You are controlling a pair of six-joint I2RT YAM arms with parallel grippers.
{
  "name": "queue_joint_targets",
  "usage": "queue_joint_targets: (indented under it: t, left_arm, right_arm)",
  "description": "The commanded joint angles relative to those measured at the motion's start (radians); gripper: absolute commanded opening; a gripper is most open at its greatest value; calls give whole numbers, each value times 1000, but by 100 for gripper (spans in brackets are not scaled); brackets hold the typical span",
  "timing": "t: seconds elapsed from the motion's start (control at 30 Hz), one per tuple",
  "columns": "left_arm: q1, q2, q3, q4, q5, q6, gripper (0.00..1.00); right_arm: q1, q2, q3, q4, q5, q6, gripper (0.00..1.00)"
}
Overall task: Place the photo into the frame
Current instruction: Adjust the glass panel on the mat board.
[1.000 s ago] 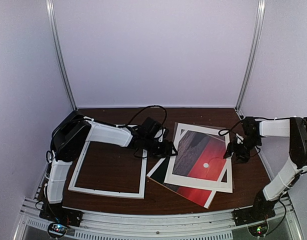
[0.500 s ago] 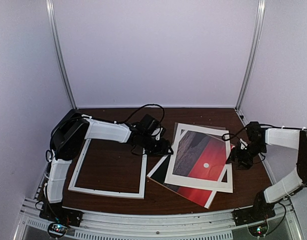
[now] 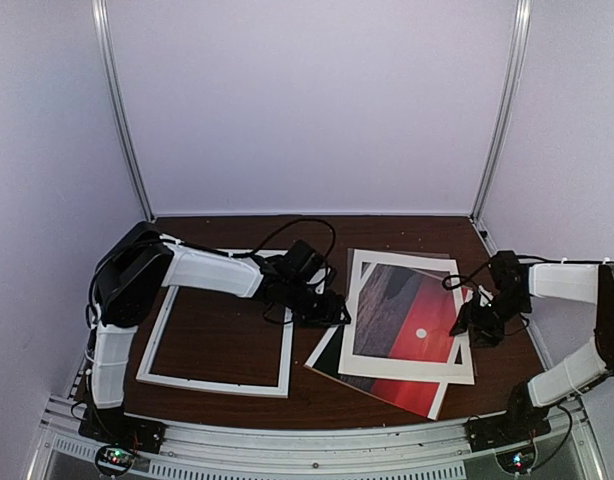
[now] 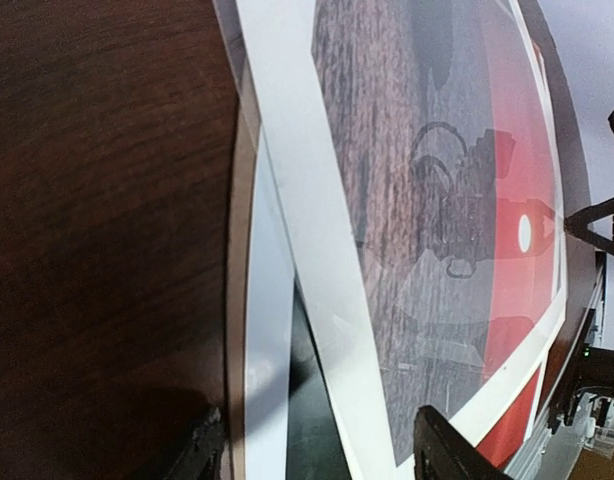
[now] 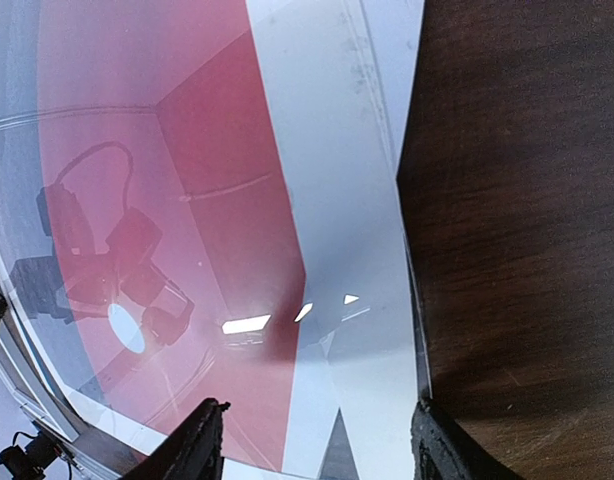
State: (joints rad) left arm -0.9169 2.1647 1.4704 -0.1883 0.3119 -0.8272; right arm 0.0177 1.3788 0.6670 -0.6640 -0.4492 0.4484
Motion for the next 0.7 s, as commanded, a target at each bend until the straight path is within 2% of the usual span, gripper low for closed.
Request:
queue_joint_targets:
  t: [0.0,0.13,0.43,0.67]
  left_arm:
    - [-12,-72,-43,-29,-89,2,67]
    - [-20,-86,-50,-45,-112,17,68]
    - [-53,-75,-33,-46,-61,20,67]
    - [-74,-64,-19,-45,-38,34,67]
  right_arm:
    - [14,3,-43,29,-19,6,63]
    - [17,-10,-45,23,-30,-2,63]
    - [17,-71,-32,-30,124,27,68]
    - [16,-71,-46,-16,153,37,69]
